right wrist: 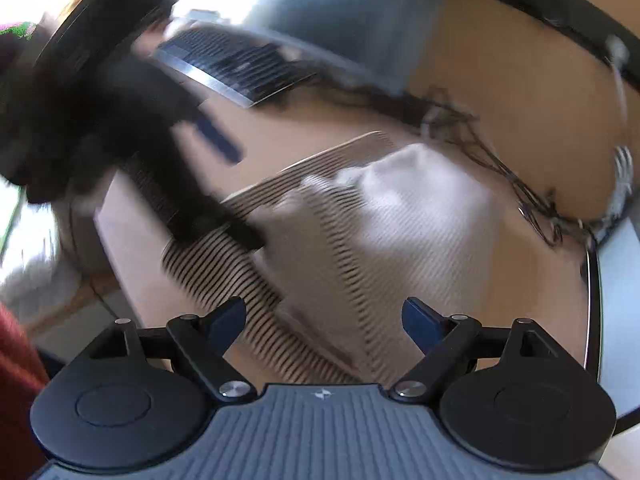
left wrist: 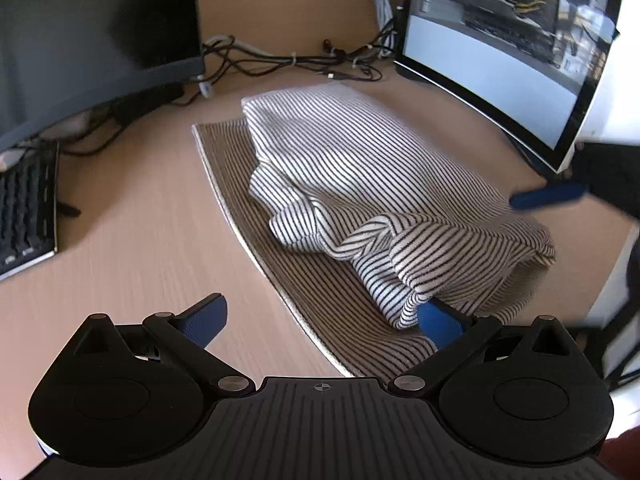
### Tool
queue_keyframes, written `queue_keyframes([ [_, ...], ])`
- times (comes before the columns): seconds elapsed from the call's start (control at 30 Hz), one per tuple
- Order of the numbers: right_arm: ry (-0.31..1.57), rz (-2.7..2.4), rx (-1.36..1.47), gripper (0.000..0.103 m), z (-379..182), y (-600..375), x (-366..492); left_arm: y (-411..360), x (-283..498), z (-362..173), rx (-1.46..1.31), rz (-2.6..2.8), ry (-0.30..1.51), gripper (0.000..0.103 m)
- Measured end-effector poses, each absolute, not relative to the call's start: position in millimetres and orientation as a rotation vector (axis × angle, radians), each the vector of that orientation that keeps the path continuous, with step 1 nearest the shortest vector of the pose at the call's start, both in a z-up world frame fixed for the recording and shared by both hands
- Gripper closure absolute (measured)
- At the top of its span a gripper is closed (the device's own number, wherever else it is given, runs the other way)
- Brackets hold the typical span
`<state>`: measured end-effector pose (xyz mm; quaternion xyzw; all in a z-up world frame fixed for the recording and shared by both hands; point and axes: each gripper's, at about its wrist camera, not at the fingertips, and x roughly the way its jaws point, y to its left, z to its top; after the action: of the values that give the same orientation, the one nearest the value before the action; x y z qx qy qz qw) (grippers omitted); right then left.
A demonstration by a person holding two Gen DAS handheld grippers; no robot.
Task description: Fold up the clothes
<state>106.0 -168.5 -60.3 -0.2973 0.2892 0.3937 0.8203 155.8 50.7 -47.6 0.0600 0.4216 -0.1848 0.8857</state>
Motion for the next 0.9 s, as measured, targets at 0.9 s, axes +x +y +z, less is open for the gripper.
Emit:
queue_keyframes([
  [0.9,0.955,0.838,-0.066,0.055,-63,-180,159,47,105,-45,0.331,-0.502,0.868,0.0],
])
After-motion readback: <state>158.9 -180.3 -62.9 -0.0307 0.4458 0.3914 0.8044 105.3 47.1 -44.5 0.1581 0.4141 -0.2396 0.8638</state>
